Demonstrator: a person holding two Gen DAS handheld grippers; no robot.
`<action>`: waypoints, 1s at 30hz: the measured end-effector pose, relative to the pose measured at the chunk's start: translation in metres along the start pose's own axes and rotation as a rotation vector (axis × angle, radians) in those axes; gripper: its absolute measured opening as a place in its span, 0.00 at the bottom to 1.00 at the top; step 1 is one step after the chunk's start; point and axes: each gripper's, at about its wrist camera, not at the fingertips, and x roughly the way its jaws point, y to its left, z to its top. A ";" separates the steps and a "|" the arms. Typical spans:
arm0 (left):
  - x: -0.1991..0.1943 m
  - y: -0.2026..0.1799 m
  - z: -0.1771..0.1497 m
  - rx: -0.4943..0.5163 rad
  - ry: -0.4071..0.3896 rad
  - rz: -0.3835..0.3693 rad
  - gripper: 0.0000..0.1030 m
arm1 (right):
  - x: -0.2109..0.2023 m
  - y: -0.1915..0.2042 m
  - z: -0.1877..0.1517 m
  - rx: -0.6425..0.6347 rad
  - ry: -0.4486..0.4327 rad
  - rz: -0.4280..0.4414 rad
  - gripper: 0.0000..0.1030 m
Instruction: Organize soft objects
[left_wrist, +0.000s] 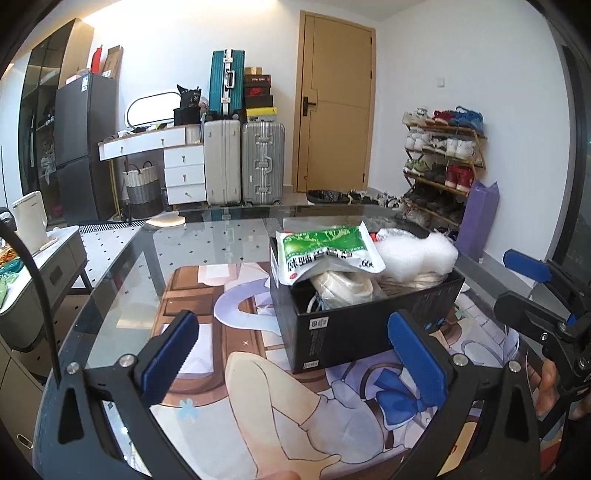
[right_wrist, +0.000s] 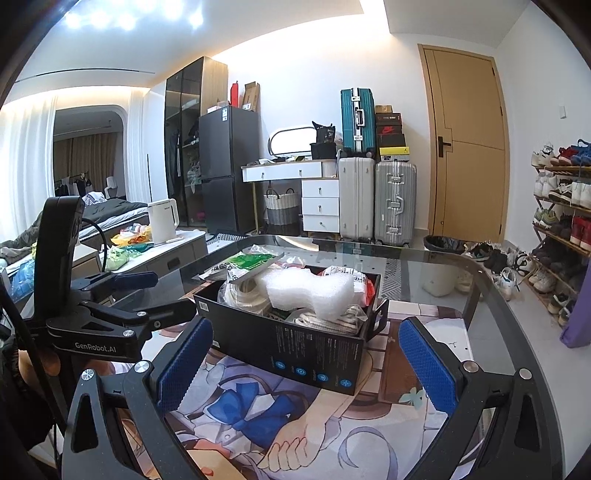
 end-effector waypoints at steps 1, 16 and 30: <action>0.000 0.000 0.000 -0.001 -0.001 -0.004 1.00 | -0.001 -0.001 0.000 0.002 -0.004 0.000 0.99; 0.003 0.002 0.001 -0.024 0.002 0.007 1.00 | -0.001 -0.004 0.001 0.012 -0.012 0.002 0.99; 0.003 0.006 0.000 -0.032 0.003 0.004 1.00 | -0.002 -0.003 0.000 0.011 -0.018 0.004 0.99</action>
